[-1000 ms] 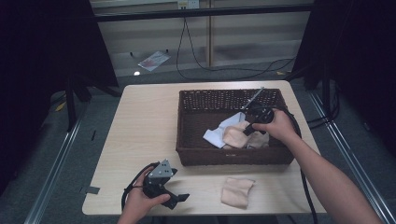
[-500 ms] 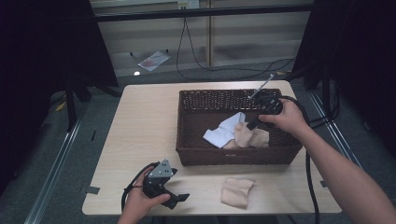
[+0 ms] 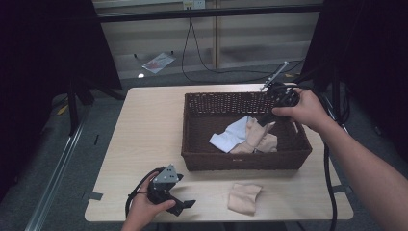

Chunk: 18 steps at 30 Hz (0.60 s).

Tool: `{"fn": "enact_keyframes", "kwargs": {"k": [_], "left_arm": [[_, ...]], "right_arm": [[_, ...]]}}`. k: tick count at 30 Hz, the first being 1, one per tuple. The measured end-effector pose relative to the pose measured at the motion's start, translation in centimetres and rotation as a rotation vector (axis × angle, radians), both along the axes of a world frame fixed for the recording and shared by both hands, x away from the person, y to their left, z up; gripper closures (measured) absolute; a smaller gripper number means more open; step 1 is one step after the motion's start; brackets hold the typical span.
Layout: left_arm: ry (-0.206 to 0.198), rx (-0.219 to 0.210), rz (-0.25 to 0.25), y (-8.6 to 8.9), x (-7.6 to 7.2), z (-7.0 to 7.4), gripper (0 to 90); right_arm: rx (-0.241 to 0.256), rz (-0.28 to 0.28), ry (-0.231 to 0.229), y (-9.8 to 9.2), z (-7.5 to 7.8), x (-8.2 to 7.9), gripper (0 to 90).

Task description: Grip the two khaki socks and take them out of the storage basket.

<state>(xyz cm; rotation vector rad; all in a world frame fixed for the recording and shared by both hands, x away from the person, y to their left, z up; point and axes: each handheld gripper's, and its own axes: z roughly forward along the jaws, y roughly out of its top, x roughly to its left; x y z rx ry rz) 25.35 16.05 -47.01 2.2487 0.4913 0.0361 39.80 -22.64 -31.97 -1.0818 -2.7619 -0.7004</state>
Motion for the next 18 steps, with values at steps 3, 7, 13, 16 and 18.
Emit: {"fn": "enact_keyframes", "kwargs": {"k": [3,7,13,16,18], "left_arm": [[0.0,0.005,0.0,0.0,0.0,0.1,3.1],[0.003,0.01,-0.001,0.1,0.0,0.1,3.1],[0.002,0.005,0.006,0.1,0.0,0.1,3.1],[0.004,-0.006,0.0,0.0,0.1,0.0,3.1],[0.006,-0.008,0.0,0.0,0.0,-0.1,3.1]], "right_arm": [[0.002,0.007,0.001,0.2,0.7,-0.3,90.0],[0.008,0.022,-0.009,0.2,1.7,-0.7,90.0],[0.016,0.049,-0.031,0.4,3.1,-1.4,90.0],[0.02,0.051,-0.036,0.4,3.9,-1.6,90.0],[0.021,0.054,-0.041,0.4,4.2,-1.7,90.0]]}}
